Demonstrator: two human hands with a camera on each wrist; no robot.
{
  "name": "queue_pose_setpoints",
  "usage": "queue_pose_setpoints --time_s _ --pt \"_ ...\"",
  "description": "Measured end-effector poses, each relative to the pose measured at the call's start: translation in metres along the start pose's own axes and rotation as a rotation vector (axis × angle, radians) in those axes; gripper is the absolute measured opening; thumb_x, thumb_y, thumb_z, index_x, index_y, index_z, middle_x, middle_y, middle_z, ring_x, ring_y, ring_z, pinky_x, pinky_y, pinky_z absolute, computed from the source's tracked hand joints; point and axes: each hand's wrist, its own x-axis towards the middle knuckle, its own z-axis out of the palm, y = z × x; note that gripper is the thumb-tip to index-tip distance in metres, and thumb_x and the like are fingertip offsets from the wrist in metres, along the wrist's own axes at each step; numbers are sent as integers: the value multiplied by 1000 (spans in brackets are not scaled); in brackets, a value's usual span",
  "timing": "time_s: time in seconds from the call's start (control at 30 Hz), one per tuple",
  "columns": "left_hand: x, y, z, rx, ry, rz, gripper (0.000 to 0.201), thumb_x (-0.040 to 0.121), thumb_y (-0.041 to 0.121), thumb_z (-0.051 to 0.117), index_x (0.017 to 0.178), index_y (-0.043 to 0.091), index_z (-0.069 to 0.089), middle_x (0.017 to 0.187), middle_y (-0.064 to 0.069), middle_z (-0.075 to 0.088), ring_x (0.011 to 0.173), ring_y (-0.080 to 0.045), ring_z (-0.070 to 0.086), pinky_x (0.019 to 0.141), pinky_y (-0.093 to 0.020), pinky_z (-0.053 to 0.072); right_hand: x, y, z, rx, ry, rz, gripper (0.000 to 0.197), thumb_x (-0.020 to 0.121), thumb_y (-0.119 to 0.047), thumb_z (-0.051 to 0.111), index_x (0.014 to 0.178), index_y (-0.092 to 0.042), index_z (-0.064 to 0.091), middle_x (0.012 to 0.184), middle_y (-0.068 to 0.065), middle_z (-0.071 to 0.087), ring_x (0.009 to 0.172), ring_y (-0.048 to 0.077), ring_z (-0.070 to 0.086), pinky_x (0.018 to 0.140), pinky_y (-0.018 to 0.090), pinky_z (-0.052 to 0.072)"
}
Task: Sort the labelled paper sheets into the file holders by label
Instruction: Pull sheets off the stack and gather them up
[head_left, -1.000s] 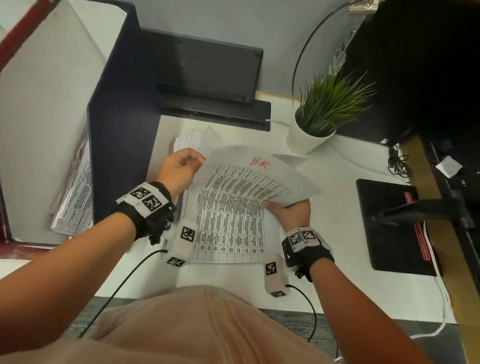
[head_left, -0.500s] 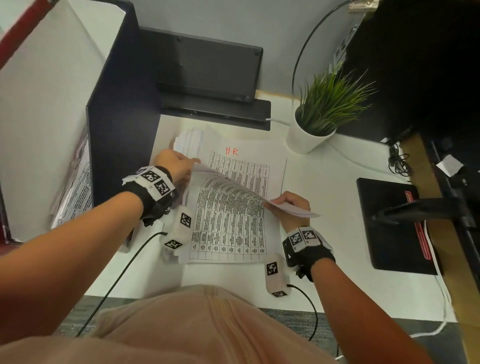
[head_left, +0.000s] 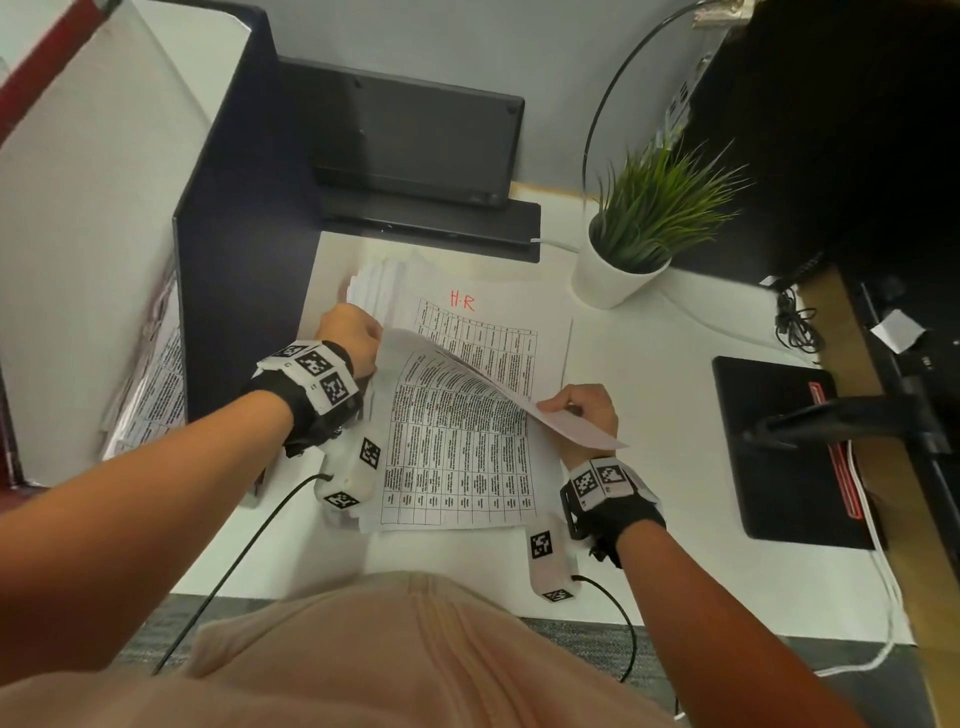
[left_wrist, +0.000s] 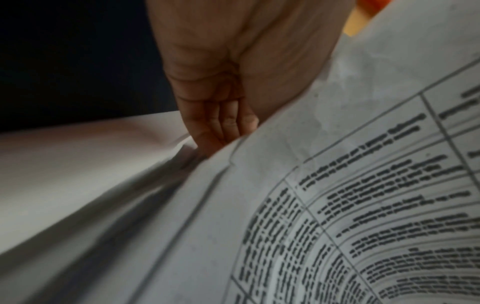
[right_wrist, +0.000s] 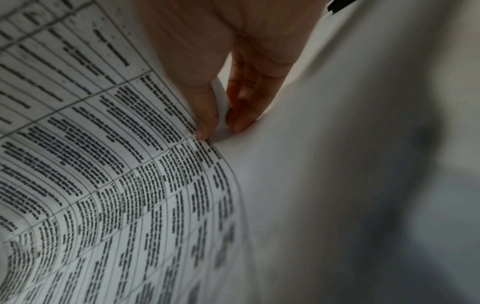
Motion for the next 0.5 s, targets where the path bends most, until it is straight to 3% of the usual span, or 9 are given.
queue_pose_setpoints --time_s 0.1,0.2,0.27,0.37,0.43,0.5 --pt "-2 -3 2 -73 34 58 16 86 6 62 97 -3 70 97 -17 67 84 -25 59 76 -30 48 -4 5 0 -126 7 -37 38 64 27 59 59 -11 58 67 6 47 57 1 50 54 8 41" --pt "-9 -2 5 -221 171 137 21 84 9 66 102 1 70 99 -13 69 89 -23 63 88 -36 51 -4 8 -2 -212 -19 -86 37 65 22 64 58 -14 59 65 2 50 59 4 45 53 5 36" --pt "-14 -1 8 -287 217 192 17 82 10 69 98 6 71 89 -10 69 74 -14 60 78 -30 52 -2 8 -4 -220 -26 -83 39 66 20 66 56 -16 57 61 2 50 58 8 44 52 8 36" --pt "-19 0 9 -435 131 225 9 79 6 71 84 12 67 79 -1 65 70 -9 58 65 -19 50 1 8 -8 -251 -10 -85 43 68 22 63 51 -16 52 57 1 48 54 5 43 51 15 34" --pt "-20 -2 10 -557 80 230 18 79 -1 68 72 13 58 74 2 63 69 -6 58 58 -9 47 4 9 -9 -269 21 -48 42 70 21 58 49 -14 48 55 1 45 54 7 42 52 18 32" --pt "-21 -5 11 -651 2 231 28 79 -8 65 66 12 50 68 6 63 65 -2 61 53 -7 46 5 10 -9 -373 32 -13 35 73 10 66 56 -14 46 58 -1 46 56 9 40 51 17 33"
